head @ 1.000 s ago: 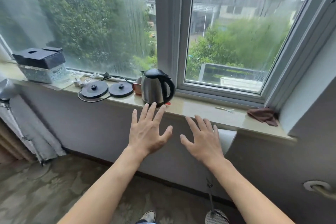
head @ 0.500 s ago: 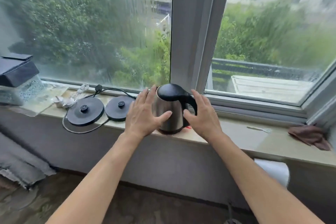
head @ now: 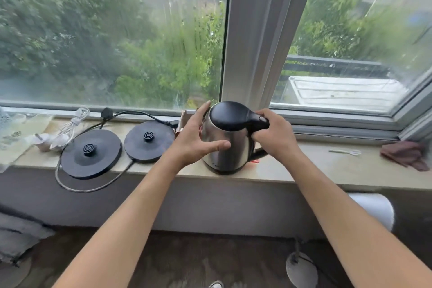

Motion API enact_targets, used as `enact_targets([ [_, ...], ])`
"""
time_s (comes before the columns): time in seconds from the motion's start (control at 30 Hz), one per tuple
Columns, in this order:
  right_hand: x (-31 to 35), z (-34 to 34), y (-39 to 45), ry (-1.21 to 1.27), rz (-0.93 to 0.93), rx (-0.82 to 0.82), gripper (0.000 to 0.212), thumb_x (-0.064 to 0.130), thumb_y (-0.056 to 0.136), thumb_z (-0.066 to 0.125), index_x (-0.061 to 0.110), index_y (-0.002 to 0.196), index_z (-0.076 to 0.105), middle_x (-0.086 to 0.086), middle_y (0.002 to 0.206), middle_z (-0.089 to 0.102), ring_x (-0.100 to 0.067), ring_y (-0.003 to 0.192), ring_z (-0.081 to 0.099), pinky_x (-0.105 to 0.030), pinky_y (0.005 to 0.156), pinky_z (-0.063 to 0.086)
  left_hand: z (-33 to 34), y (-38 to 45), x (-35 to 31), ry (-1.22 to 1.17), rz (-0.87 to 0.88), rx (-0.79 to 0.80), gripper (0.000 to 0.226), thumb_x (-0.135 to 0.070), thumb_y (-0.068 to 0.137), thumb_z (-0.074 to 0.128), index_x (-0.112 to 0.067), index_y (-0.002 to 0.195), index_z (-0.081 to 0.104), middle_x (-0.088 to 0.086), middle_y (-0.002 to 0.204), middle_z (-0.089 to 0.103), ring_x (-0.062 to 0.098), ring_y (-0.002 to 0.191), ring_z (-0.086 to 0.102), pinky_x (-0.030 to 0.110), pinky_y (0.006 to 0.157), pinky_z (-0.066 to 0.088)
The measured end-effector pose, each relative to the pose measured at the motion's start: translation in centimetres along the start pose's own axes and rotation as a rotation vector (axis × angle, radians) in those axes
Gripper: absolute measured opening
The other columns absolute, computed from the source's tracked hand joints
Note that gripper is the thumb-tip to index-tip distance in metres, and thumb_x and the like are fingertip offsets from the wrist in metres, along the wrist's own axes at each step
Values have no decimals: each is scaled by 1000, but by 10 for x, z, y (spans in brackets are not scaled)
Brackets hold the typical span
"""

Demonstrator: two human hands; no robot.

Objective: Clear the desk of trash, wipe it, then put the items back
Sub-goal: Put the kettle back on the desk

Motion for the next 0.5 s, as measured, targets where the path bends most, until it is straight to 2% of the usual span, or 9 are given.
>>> enact_targets([
  [0.1,2,-2,0,-3,45,21,22,3,69,66,15,84,57,-4,81,62,-24,77,55,-30,56,40,0,0,-2,-8,20,-13,115,-34,68,95,-38,161,27,-30,142,35,0,146,36,23,120,29],
  [0.13,4,-3,-1,1,49,22,20,2,68,65,14,78,53,-5,78,58,-22,72,52,-29,52,36,-1,0,-3,-12,29,-20,114,-36,68,95,-38,160,28,-29,145,34,0,146,35,23,120,30],
  [0.2,7,-4,-3,22,46,4,20,6,66,65,14,71,48,-5,72,54,-22,68,48,-30,52,33,-2,0,-4,-17,58,-23,114,-41,65,97,-39,159,31,-30,145,32,7,145,40,34,122,34],
  [0.27,8,-5,-4,17,40,-35,22,5,64,66,14,68,47,-4,68,52,-26,68,47,-32,53,32,-2,0,-6,-23,75,-27,113,-45,63,97,-42,157,35,-22,147,38,11,143,45,41,120,38],
  [0.37,4,-5,-10,5,48,-103,27,-2,63,66,16,65,45,-2,64,50,-30,70,49,-31,53,31,-2,0,-8,-45,98,-33,112,-46,59,99,-41,154,40,-22,144,43,12,138,50,42,116,44],
  [0.5,-1,-13,-28,65,72,-202,33,-6,65,64,20,61,44,2,60,49,-23,67,46,-29,53,28,6,-6,-14,-75,114,-8,113,-39,59,99,-34,156,41,-8,149,48,9,137,50,40,117,43],
])
Point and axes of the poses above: each hand's wrist, its own y-axis towards the middle knuckle, its own z-axis out of the palm, x = y × z, the point moved 7 cm from there along y, towards the middle knuckle
